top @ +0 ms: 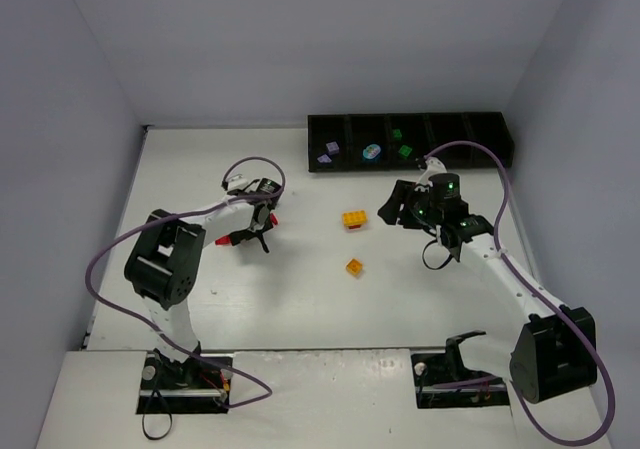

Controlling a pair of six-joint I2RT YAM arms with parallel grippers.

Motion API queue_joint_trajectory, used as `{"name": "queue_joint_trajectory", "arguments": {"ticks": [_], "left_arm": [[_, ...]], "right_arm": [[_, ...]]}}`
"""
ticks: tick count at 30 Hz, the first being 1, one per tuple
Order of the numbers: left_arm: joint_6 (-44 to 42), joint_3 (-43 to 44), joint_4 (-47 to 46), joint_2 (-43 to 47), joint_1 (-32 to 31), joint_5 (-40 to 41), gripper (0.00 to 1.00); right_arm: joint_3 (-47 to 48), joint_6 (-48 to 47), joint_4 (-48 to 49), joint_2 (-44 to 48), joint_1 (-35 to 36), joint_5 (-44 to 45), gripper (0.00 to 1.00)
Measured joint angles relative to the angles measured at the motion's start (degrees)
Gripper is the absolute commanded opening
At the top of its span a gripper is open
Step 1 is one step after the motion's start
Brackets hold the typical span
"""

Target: Sort the legos into containers by color

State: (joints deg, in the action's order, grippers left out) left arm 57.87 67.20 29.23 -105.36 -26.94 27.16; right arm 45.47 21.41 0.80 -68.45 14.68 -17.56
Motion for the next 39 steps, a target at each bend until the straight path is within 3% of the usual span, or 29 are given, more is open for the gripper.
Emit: {"name": "queue_joint_trajectory", "arguments": {"ticks": [10,13,17,24,29,35,39], "left_arm": [[-8.20,-7.50,-3.39,6.60,-0.09,-1.70,0.25],[-9.55,-7.96,-4.83,6.69,-0.11,-3.19,0.34],[-10.56,-8.41,-5.75,6.80,-0.11,-4.61,0.56],[-12.41,-8.41,-6.08,7.06,-0.11,-6.01,0.75],[-13.00,-8.41,-6.08,7.21,-0.11,-6.64,0.82],[-13.33,-8.41,-6.01,7.23,-0.11,-7.41,0.83],[-13.64,-8.41,-5.68,7.89,-0.11,-7.89,0.88]], "right_arm": [[0.00,0.04,0.00,-0.07,0.00,-1.36,0.54],[0.00,0.04,0.00,-0.20,0.00,-1.44,0.54],[0.00,0.07,0.00,-0.85,0.00,-1.64,0.55],[0.00,0.31,0.00,-2.34,0.11,-2.10,0.55],[0.00,0.68,0.00,-3.23,0.90,-2.29,0.56],[0.00,0.96,0.00,-4.13,4.04,-2.23,0.56],[0.00,1.25,-0.63,-5.84,9.99,-0.22,0.69]]}}
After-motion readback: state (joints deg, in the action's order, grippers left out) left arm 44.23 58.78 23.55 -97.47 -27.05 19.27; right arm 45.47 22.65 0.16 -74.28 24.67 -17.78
